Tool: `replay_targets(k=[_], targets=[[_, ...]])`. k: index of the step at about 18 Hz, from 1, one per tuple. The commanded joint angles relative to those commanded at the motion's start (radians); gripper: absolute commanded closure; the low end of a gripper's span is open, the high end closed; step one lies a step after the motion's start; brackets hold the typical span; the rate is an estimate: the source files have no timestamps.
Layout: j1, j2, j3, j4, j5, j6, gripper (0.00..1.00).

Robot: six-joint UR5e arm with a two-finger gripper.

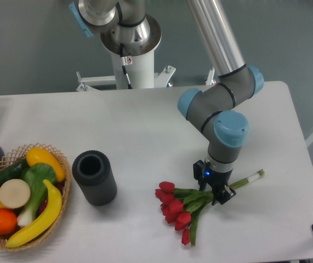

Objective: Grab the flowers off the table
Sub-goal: 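Close the gripper on the tulip stems, then lift the red tulips up off the table, blooms hanging below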

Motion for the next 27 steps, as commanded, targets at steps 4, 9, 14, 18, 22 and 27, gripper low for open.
replay_targets(k=[4,9,14,18,22,27], targets=[[0.0,-0.002,0.0,0.0,0.0,0.0,0.62],[0.0,0.002,0.002,-0.002,0.002,0.0,0.69],[0.0,0.006,0.002,-0.002,0.0,-0.003,0.72],[0.002,0.014,0.0,-0.003,-0.005,-0.021,0.72],[0.005,0.047,0.0,-0.002,-0.018,-0.031,0.72],[0.011,0.121,0.0,-0.003,-0.115,-0.106,0.72]])
